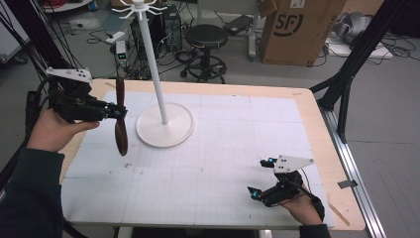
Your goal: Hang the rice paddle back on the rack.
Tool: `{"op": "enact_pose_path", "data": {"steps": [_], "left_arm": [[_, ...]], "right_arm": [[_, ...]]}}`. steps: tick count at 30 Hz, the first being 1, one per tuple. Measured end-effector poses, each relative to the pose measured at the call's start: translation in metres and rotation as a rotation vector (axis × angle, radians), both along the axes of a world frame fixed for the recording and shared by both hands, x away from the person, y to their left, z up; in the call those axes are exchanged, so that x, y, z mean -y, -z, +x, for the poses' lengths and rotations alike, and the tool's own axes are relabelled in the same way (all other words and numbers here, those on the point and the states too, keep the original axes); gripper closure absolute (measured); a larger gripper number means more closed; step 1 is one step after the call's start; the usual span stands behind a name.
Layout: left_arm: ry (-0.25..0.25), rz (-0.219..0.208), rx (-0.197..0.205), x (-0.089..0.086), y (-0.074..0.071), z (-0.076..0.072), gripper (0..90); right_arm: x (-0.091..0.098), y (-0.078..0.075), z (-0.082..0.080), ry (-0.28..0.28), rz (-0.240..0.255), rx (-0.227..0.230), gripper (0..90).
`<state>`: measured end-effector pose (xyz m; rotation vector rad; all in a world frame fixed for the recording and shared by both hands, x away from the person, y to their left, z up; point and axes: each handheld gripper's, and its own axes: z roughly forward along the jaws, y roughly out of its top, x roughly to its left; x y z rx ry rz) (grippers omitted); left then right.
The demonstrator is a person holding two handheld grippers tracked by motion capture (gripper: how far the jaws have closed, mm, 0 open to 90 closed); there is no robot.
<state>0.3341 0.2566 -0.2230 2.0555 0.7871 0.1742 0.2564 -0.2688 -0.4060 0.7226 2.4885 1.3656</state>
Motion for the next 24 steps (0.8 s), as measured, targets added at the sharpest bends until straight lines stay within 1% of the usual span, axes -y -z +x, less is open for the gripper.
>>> {"op": "enact_pose_path", "data": {"steps": [3, 9, 11, 13, 16, 23, 24], "left_arm": [[-0.008, -0.001, 0.008, -0.001, -0.008, 0.002, 78.1], [-0.030, -0.011, 0.005, -0.001, -0.021, 0.005, 78.1], [-0.042, -0.009, 0.009, -0.002, -0.025, 0.007, 78.1], [-0.051, -0.021, 0.011, -0.002, -0.029, 0.008, 78.1], [-0.055, -0.015, 0.016, -0.002, -0.036, 0.011, 78.1], [-0.065, -0.007, 0.024, 0.000, -0.048, 0.015, 78.1], [-0.067, -0.010, 0.025, 0.000, -0.050, 0.015, 78.1]], "right_arm": [[0.000, 0.000, 0.000, -0.001, -0.002, 0.003, 0.4], [0.000, 0.000, 0.000, 0.000, 0.000, 0.003, 0.4], [0.001, 0.000, 0.000, -0.001, -0.001, 0.002, 0.4], [0.001, 0.000, 0.000, 0.000, -0.002, 0.003, 0.4], [0.001, 0.000, 0.001, 0.000, 0.001, 0.008, 0.4], [0.001, 0.000, 0.001, 0.004, -0.002, 0.003, 0.4], [0.001, 0.000, 0.001, 0.004, -0.001, 0.002, 0.4]]}}
